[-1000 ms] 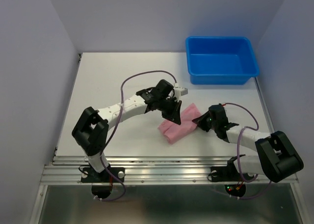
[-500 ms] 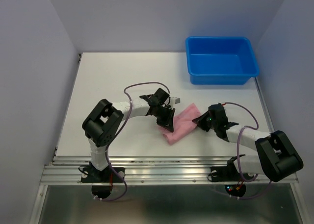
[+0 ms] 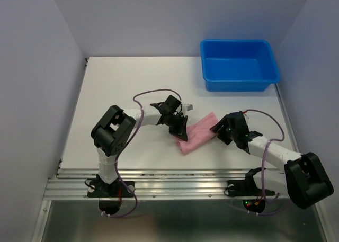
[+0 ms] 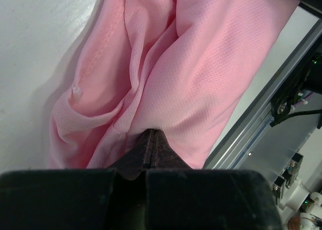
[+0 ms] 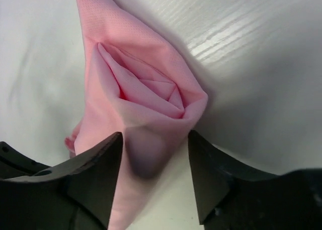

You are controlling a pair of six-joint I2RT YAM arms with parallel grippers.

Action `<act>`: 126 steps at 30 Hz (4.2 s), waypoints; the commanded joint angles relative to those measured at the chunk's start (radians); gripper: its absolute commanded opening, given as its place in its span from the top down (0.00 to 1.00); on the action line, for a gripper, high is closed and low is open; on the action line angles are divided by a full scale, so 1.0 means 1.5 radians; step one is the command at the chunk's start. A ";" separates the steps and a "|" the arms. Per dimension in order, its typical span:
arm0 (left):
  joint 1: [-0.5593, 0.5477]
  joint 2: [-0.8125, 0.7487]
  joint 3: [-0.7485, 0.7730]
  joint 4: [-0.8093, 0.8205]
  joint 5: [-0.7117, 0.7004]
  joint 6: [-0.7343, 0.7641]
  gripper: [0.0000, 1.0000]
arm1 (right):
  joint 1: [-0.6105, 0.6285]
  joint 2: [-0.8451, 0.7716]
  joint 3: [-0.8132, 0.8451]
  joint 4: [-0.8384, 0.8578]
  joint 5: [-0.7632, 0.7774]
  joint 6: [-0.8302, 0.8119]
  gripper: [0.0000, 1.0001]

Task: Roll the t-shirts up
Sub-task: Roll the T-shirt to the center of the board.

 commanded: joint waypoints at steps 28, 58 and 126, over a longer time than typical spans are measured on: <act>0.017 -0.143 -0.092 -0.024 -0.044 -0.045 1.00 | 0.180 0.181 0.209 -0.009 -0.086 -0.160 0.96; 0.073 -0.134 -0.081 -0.014 -0.087 -0.018 1.00 | 0.085 0.200 0.295 -0.143 0.116 -0.197 0.97; -0.057 -0.284 -0.058 -0.006 -0.501 0.029 1.00 | 0.043 0.268 0.342 -0.169 0.109 -0.290 0.98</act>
